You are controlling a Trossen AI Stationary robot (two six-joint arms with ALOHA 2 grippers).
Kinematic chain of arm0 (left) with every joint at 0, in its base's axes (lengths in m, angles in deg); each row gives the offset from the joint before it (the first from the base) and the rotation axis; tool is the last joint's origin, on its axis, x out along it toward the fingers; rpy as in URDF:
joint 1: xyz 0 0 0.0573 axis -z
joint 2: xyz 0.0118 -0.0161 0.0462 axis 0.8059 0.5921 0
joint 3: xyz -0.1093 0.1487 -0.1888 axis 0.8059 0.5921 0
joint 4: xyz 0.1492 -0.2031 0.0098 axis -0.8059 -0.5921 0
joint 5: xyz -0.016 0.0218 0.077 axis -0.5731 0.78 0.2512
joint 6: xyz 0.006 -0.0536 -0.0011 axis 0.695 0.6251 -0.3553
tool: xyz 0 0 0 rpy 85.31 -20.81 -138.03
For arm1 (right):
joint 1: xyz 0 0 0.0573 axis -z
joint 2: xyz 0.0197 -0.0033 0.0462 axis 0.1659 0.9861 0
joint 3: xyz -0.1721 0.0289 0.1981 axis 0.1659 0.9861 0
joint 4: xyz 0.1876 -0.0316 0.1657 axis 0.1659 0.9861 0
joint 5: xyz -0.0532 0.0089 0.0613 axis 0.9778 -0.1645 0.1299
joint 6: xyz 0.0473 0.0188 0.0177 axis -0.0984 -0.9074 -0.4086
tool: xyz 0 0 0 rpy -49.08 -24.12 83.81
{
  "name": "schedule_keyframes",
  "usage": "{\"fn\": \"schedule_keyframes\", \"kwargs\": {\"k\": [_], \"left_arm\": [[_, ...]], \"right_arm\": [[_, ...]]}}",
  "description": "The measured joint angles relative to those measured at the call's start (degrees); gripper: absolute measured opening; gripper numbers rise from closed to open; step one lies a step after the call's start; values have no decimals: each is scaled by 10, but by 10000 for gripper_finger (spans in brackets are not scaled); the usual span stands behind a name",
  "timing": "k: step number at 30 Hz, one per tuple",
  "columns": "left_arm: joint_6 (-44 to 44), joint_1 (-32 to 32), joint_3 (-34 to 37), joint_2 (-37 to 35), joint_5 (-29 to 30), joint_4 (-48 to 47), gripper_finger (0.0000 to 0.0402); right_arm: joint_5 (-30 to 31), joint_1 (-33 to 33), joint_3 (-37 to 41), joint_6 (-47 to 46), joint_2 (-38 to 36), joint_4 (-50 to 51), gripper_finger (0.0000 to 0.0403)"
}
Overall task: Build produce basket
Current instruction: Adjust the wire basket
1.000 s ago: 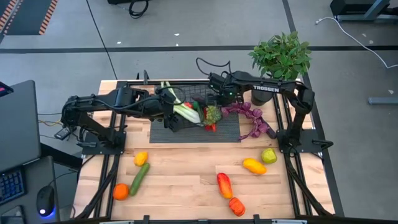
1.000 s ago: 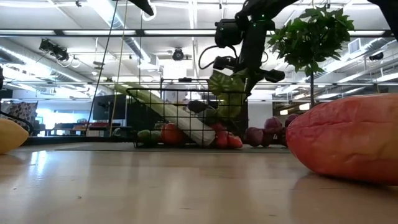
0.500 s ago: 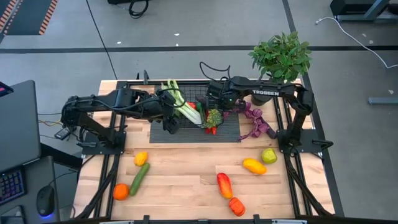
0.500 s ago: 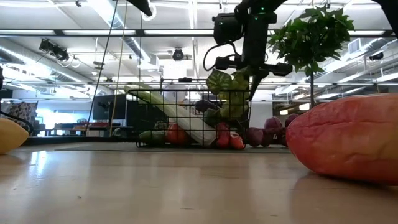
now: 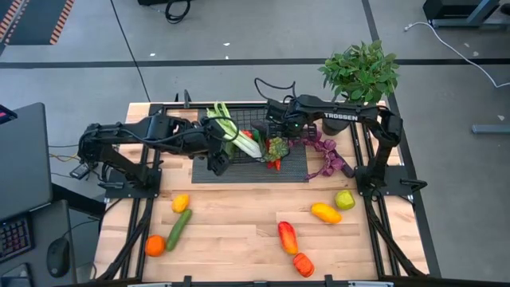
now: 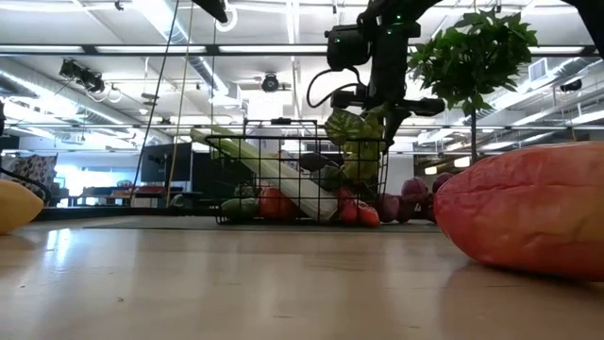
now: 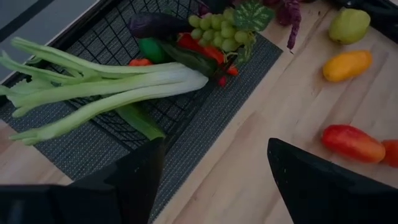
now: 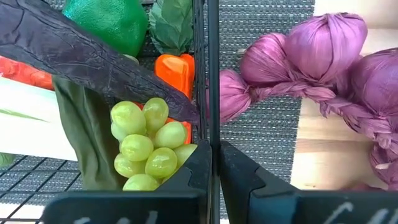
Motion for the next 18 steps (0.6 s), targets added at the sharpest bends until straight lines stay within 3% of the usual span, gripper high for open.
{"fn": "schedule_keyframes", "kwargs": {"k": [18], "left_arm": [[17,0,0,0,0,-2,291]], "right_arm": [[-12,2,1,-19,0,-29,29]]}}
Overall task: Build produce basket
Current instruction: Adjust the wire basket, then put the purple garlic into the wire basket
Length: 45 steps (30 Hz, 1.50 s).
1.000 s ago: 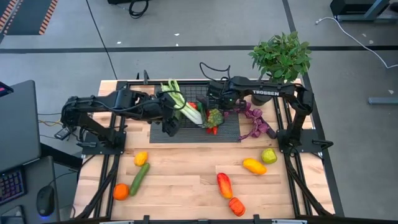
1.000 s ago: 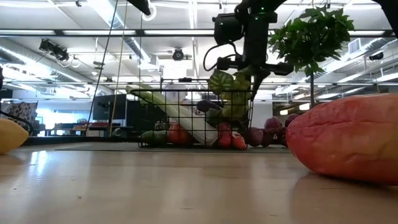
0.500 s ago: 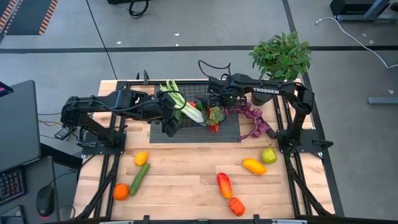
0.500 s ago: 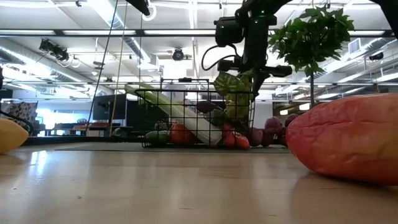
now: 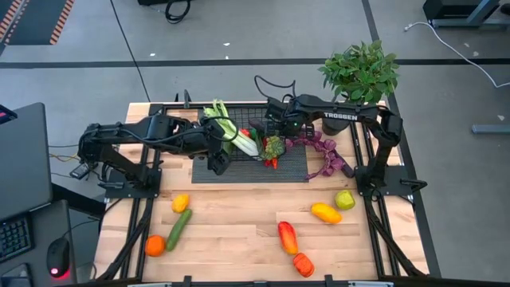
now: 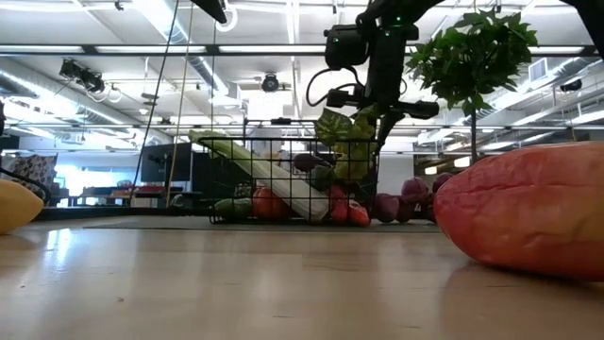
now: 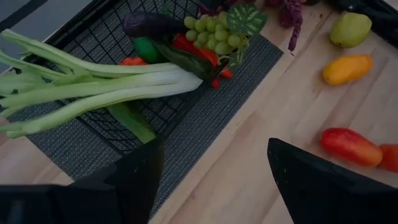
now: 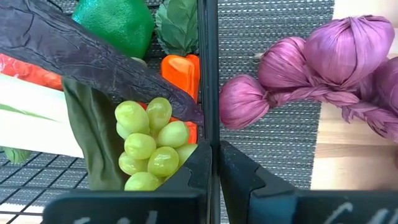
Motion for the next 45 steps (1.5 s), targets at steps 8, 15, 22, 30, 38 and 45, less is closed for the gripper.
{"fn": "schedule_keyframes", "kwargs": {"k": [8,15,22,30,38,45], "left_arm": [[5,0,0,0,0,0,291],[20,0,0,0,0,0,291],[20,0,0,0,0,0,291],[20,2,0,0,0,1,291],[20,4,0,0,0,1,291],[20,4,0,0,0,-1,291]], "right_arm": [[-12,0,0,-9,0,0,29],[-13,-4,0,-13,0,-1,31],[-14,-5,0,13,-3,10,37],[38,-19,-28,37,-11,68,79],[48,-22,-59,131,-11,90,134],[98,-30,-82,307,-22,233,159]]}}
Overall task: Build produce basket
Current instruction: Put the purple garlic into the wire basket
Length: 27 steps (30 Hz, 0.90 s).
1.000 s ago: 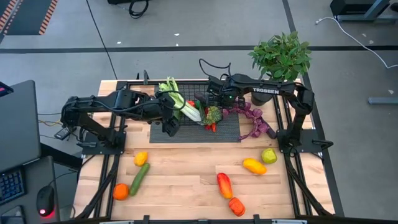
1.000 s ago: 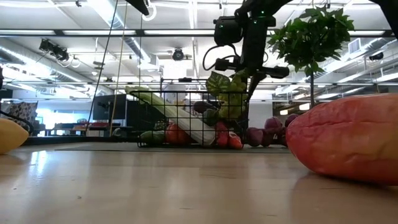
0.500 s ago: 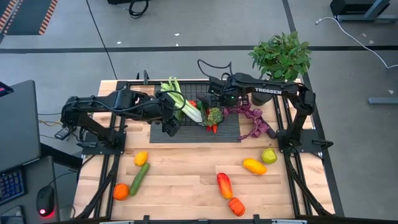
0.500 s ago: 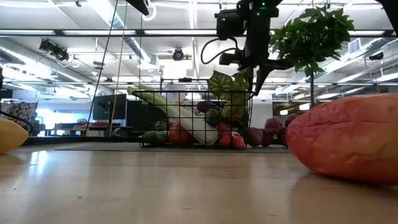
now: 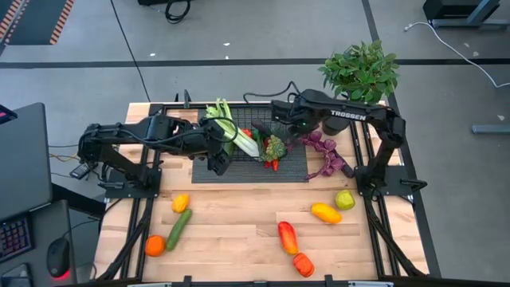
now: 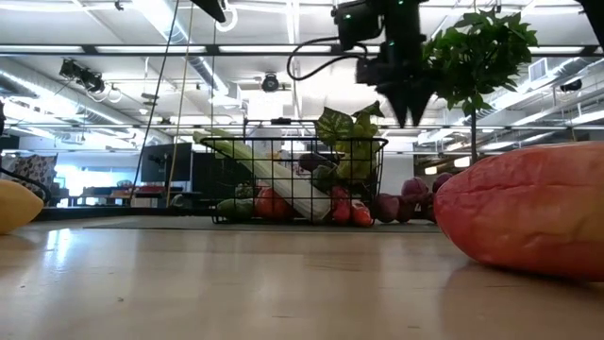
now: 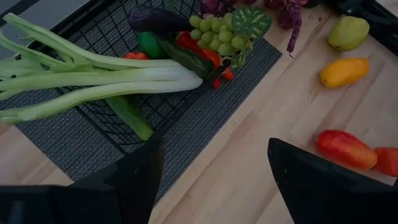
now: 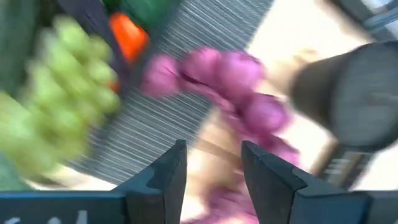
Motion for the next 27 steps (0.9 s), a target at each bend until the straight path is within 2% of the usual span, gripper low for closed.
{"fn": "schedule_keyframes", "kwargs": {"k": [2,4,9,17,27], "left_arm": [[0,0,0,0,0,0,291],[0,0,0,0,0,0,291],[0,-1,0,0,0,0,291],[4,-1,0,0,0,2,291],[31,-1,0,0,0,2,291]], "right_arm": [[21,-4,0,42,-7,42,162],[31,-5,5,82,-16,38,162],[11,-1,45,126,-53,35,162],[-24,12,151,139,-95,-18,171],[-21,8,281,139,-140,-78,226]]}}
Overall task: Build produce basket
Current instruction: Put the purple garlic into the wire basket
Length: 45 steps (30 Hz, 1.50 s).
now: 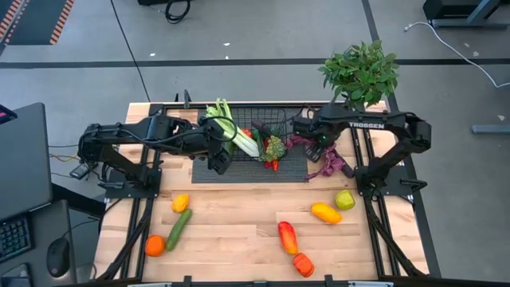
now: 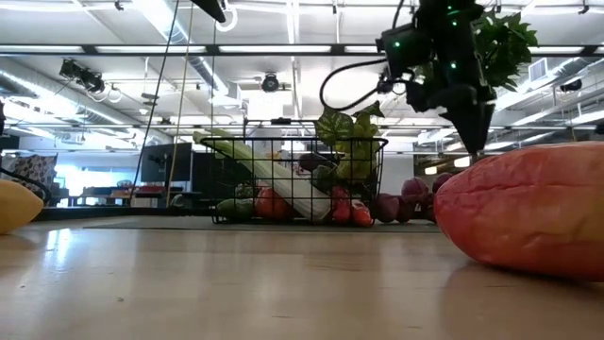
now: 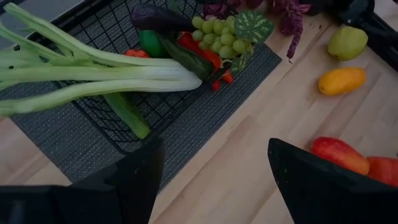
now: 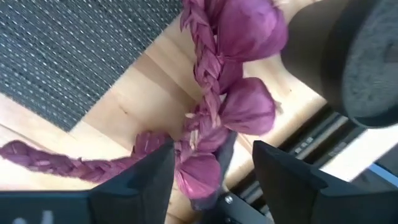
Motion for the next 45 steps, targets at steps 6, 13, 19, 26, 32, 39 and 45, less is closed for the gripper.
{"fn": "schedule_keyframes", "kwargs": {"k": [6,13,19,26,32,39,45], "left_arm": [[15,0,0,0,0,0,291],[30,0,0,0,0,0,291],[30,1,0,0,0,2,291],[55,4,0,9,15,9,291],[60,7,0,40,17,17,291],[63,19,0,70,16,26,291],[62,28,0,69,15,28,291]], "right_arm": [[-9,0,44,0,-15,-60,267],[-5,15,84,36,-15,-127,280],[-8,39,115,74,-14,-169,268],[-29,66,153,75,-14,-227,251],[-25,72,176,77,-14,-259,228],[3,73,177,88,-14,-260,161],[16,73,177,75,-14,-262,83]]}}
